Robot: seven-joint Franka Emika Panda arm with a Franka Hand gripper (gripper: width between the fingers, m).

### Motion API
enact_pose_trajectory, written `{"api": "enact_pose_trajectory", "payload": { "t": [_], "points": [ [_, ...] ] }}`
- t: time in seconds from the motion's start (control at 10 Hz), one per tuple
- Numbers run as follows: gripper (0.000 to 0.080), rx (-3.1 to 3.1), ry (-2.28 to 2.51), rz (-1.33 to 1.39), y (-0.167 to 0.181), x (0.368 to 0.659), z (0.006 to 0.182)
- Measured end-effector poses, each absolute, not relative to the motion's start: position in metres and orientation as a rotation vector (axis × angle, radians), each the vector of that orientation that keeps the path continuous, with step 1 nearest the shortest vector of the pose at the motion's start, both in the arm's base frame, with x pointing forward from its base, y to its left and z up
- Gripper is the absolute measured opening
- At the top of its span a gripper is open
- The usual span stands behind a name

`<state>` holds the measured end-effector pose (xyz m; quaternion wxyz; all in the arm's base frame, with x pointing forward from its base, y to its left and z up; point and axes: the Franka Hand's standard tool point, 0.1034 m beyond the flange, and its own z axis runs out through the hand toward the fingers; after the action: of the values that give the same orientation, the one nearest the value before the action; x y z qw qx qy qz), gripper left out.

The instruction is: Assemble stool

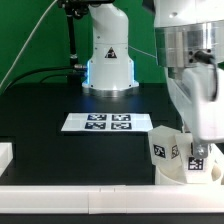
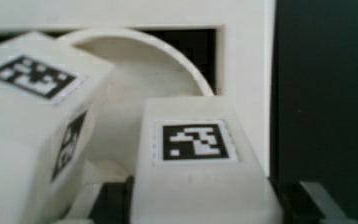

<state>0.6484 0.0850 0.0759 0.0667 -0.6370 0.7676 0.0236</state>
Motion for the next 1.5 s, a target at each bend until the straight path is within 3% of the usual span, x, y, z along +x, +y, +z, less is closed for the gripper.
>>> {"api": "enact_pose_trajectory", "payload": {
  "t": [0.3, 0.4, 0.5, 0.6, 0.7, 1.0, 1.4, 1.5],
  "points": [
    [0.0338, -1.700, 2.464, 0.090, 0.088, 0.647, 0.076],
    [0.0411, -1.749, 2.430, 0.087, 0.088, 0.647, 0.075],
    [0.0580, -1.812, 2.383, 0.083, 0.088, 0.647, 0.075],
    [0.0580, -1.998, 2.267, 0.150, 0.088, 0.641, 0.077],
    [0.0636, -2.117, 2.147, 0.181, 0.087, 0.646, 0.087],
    [0.0646, -2.458, 1.701, 0.187, 0.091, 0.649, 0.108],
    [0.0648, -2.670, 1.322, 0.155, 0.090, 0.647, 0.105],
    [0.0648, -2.846, 1.020, 0.182, 0.090, 0.644, 0.105]
  ]
}}
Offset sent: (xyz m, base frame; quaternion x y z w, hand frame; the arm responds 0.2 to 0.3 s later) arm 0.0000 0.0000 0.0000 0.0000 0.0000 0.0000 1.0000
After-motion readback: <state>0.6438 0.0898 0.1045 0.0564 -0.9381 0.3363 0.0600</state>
